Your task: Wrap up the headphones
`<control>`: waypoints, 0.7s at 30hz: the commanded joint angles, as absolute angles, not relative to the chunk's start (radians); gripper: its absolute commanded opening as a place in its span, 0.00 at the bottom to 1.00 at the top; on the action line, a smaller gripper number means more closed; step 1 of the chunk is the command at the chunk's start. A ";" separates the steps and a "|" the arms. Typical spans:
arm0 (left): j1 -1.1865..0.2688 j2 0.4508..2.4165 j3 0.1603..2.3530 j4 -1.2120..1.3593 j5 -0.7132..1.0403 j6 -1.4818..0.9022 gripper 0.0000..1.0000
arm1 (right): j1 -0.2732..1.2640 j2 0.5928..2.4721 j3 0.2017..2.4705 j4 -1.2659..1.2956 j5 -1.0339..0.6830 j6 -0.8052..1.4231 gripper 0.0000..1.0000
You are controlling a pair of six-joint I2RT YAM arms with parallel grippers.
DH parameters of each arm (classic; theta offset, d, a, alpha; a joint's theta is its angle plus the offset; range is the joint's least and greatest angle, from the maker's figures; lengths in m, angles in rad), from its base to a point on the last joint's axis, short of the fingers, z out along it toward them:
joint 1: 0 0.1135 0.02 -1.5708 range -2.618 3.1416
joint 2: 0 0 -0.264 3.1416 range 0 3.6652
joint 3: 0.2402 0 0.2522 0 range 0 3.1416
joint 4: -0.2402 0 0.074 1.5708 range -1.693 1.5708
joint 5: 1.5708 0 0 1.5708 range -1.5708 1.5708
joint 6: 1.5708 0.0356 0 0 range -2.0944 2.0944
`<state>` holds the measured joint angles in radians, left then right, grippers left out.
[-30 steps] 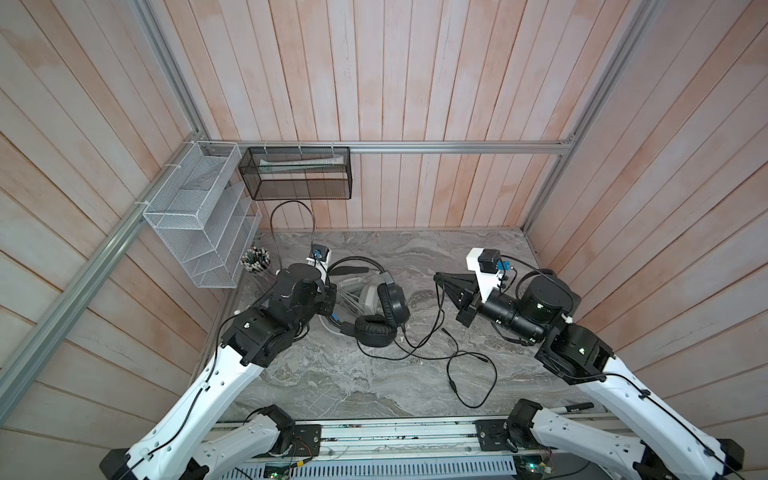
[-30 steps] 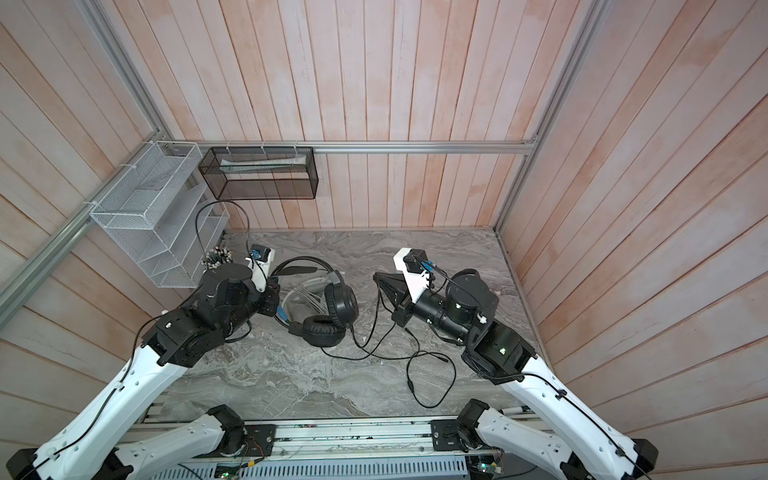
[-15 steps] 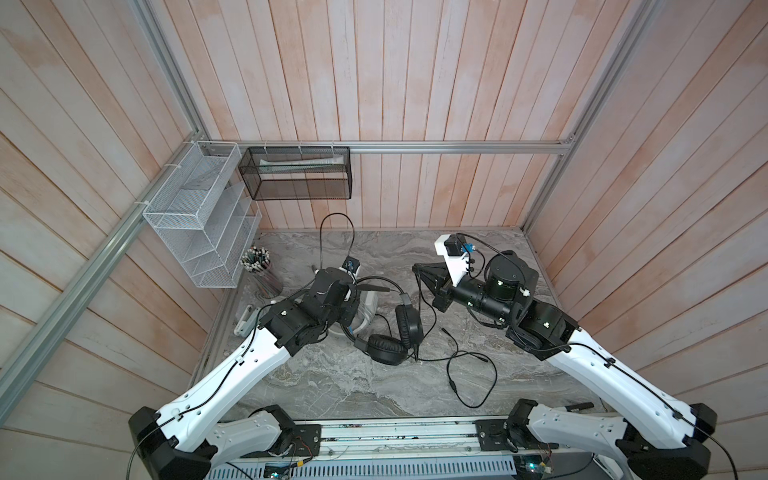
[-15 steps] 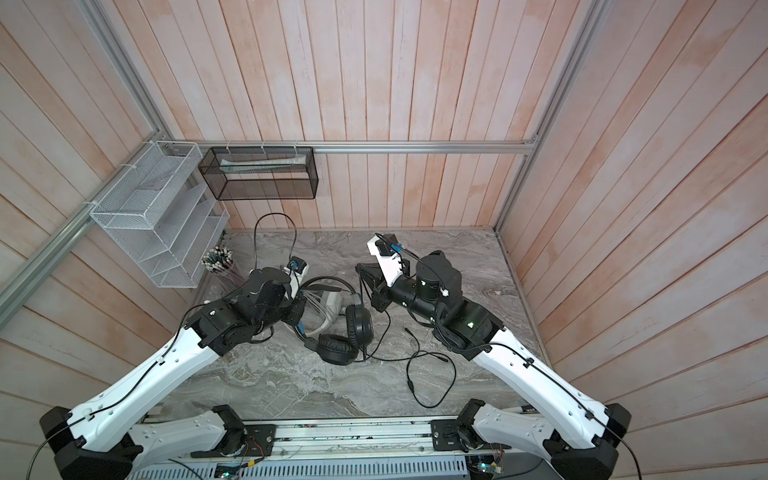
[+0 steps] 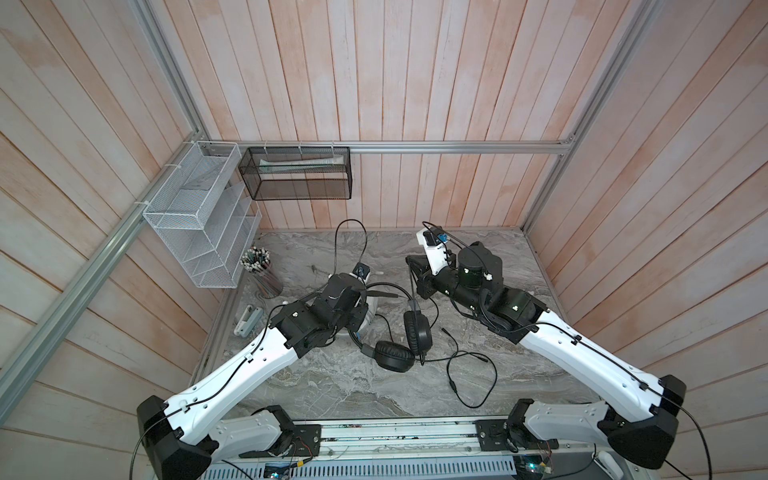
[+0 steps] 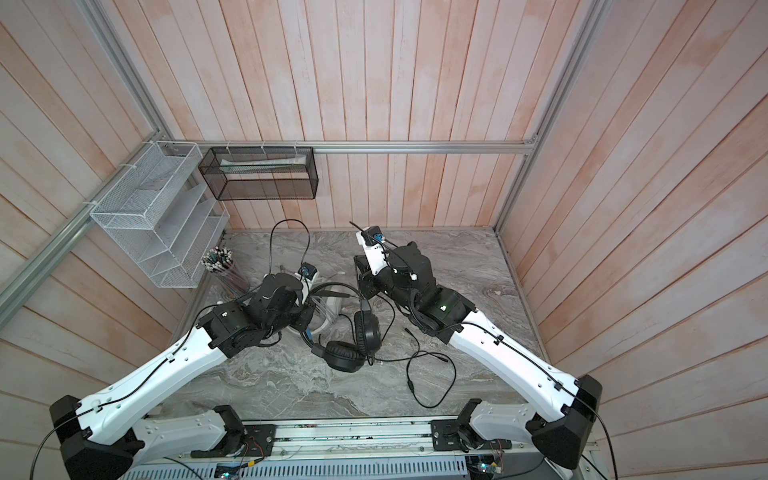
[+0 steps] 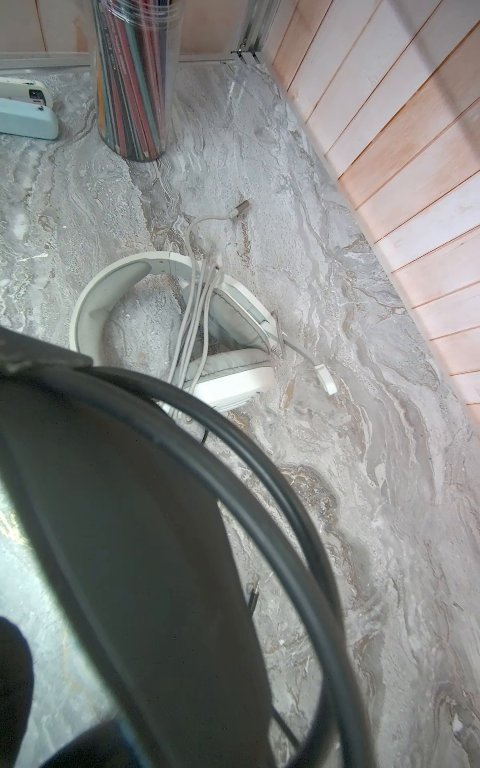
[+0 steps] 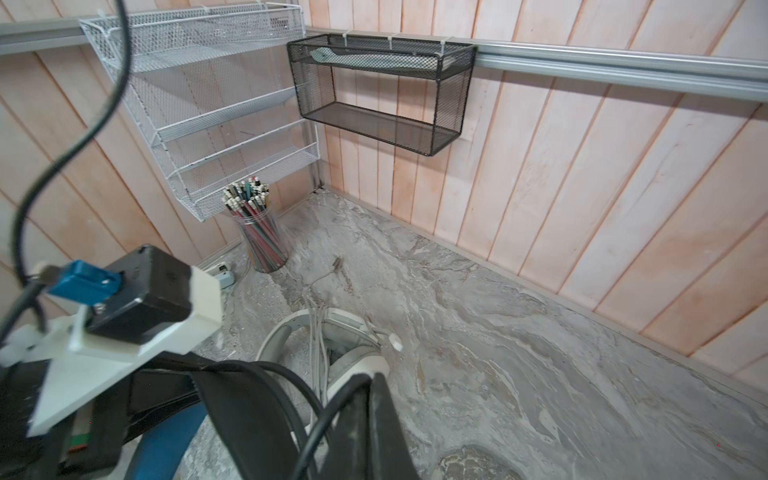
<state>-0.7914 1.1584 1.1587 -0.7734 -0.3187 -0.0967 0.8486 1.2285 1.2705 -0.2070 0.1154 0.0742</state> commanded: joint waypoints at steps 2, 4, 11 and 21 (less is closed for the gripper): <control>-0.808 1.095 1.146 -0.748 -0.316 -0.126 0.00 | 0.851 1.230 1.281 -0.173 0.234 0.061 0.00; -0.811 1.080 1.143 -0.748 -0.316 -0.133 0.00 | 0.851 1.232 1.277 -0.171 0.247 0.060 0.00; -0.830 1.038 1.131 -0.737 -0.297 -0.162 0.00 | 0.850 1.245 1.275 -0.165 0.285 0.040 0.00; -0.834 0.964 1.138 -0.693 -0.235 -0.220 0.00 | 0.849 1.256 1.226 -0.151 0.298 0.034 0.00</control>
<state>-0.8234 1.0031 1.1393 -0.7662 -0.3183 -0.1886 0.8501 1.2419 1.2274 -0.1936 0.2619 0.0467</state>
